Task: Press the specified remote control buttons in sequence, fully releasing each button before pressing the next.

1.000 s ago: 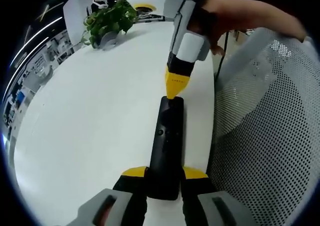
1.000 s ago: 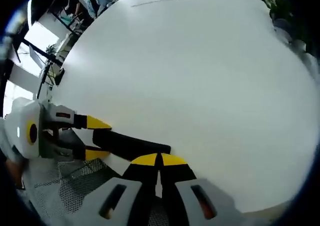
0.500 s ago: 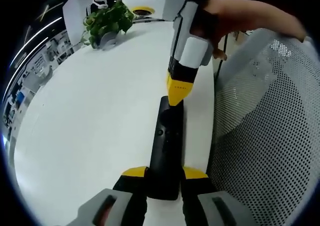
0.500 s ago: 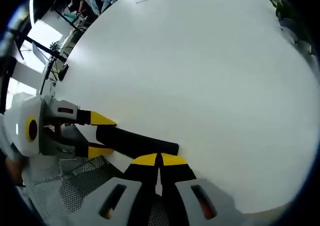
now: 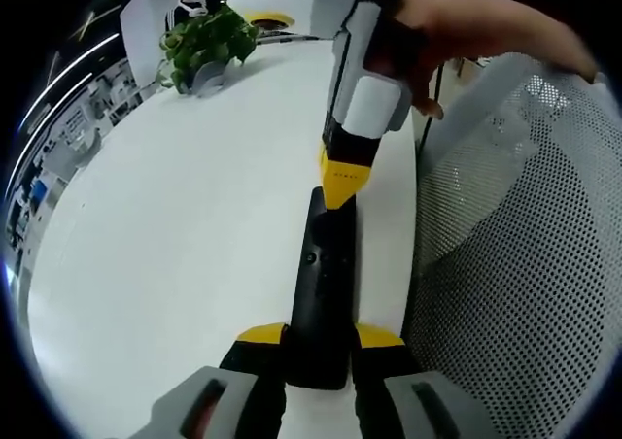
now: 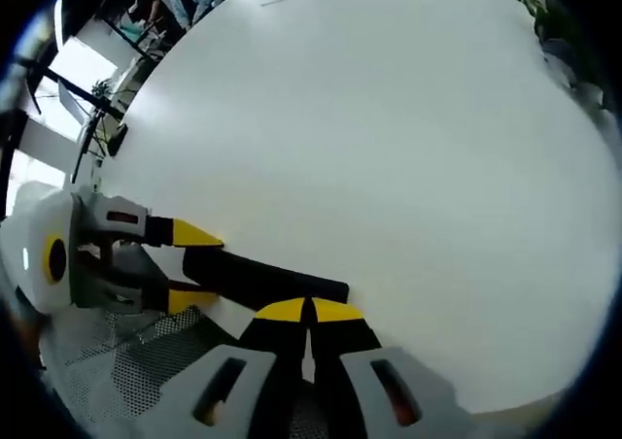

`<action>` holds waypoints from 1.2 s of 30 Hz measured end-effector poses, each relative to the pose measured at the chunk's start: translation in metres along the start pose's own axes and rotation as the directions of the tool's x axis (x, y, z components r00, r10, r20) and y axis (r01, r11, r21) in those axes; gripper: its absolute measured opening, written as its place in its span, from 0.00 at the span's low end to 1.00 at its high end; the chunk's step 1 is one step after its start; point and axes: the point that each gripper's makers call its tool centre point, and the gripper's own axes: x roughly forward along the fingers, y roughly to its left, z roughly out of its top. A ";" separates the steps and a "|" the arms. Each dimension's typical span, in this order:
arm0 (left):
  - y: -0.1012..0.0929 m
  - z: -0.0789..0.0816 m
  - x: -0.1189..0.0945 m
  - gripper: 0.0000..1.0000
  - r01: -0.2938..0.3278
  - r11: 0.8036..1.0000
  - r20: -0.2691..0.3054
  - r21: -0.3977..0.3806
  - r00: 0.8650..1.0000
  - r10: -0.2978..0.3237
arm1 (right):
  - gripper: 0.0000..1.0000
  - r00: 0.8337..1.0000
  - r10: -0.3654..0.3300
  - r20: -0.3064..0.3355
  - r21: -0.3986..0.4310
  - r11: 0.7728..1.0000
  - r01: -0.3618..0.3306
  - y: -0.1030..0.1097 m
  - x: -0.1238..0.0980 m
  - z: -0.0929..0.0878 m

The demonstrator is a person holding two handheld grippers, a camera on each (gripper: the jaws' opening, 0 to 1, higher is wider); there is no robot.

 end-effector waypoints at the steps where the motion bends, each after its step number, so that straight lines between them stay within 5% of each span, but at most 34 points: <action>1: 0.000 0.000 0.000 0.25 -0.001 1.000 0.000 0.000 1.000 0.001 | 0.00 1.000 -0.005 0.002 -0.006 1.000 0.005 0.000 0.000 0.000; 22: 0.001 0.001 0.000 0.25 -0.006 1.000 -0.011 0.013 1.000 0.006 | 0.00 0.997 0.062 0.041 0.067 0.996 -0.065 -0.001 -0.004 -0.001; 25: 0.000 0.002 -0.001 0.25 -0.004 0.999 -0.003 0.038 1.000 0.004 | 0.00 0.999 0.049 0.018 0.040 0.998 -0.050 -0.001 -0.003 -0.002; 32: 0.000 0.002 0.000 0.25 -0.002 0.998 -0.002 0.055 1.000 0.002 | 0.00 0.994 -0.006 0.106 0.015 1.000 0.004 -0.013 -0.007 0.013; 36: 0.000 0.002 0.000 0.24 -0.001 0.998 -0.003 0.057 1.000 0.001 | 0.00 0.995 -0.042 0.091 -0.042 0.998 0.046 -0.014 -0.002 0.011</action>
